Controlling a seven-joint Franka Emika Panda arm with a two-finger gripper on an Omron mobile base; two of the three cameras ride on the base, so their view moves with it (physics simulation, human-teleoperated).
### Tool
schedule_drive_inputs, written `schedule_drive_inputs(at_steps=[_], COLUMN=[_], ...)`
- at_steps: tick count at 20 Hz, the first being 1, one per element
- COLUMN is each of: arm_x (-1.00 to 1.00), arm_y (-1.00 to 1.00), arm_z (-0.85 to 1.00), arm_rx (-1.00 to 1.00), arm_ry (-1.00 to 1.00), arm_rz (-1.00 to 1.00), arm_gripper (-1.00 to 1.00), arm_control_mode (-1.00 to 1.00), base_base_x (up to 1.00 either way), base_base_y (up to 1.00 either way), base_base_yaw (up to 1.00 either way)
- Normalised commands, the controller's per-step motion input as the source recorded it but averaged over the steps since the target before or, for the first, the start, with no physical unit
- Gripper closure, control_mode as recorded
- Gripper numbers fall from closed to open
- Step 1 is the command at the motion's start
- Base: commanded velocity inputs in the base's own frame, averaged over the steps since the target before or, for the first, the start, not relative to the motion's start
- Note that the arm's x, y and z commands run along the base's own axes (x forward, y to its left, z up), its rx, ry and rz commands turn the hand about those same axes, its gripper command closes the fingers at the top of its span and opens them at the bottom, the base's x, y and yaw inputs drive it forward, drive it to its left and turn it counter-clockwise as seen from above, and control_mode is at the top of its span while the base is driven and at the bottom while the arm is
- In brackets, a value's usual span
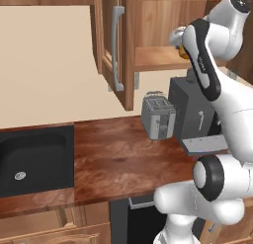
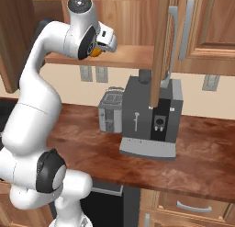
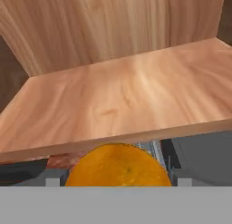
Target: Pick the orange from the counter and place it in the cabinet. Then close the cabinet.
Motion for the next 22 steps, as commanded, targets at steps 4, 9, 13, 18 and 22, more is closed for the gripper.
schedule_drive_inputs(at_steps=[4, 9, 13, 18, 22], arm_x=[0.86, 0.84, 0.71, 0.65, 0.57], arm_y=[0.17, 0.08, 0.00, 0.00, 0.00], arm_z=[-0.48, -0.33, -0.22, -0.26, -0.14], arm_rx=[-0.18, -0.11, -0.04, -0.02, 0.00], arm_ry=[0.11, 0.00, -0.01, -0.02, -0.10], arm_rz=[0.00, 0.00, 0.00, 0.00, 0.01], arm_gripper=[1.00, 1.00, 1.00, 1.00, 1.00], arm_control_mode=[-1.00, -1.00, -1.00, -1.00, -1.00], base_base_x=[0.00, 0.00, 0.00, 0.00, 0.00], base_base_y=[0.00, 0.00, 0.00, 0.00, 0.00], base_base_yaw=[0.00, 0.00, 0.00, 0.00, 0.00])
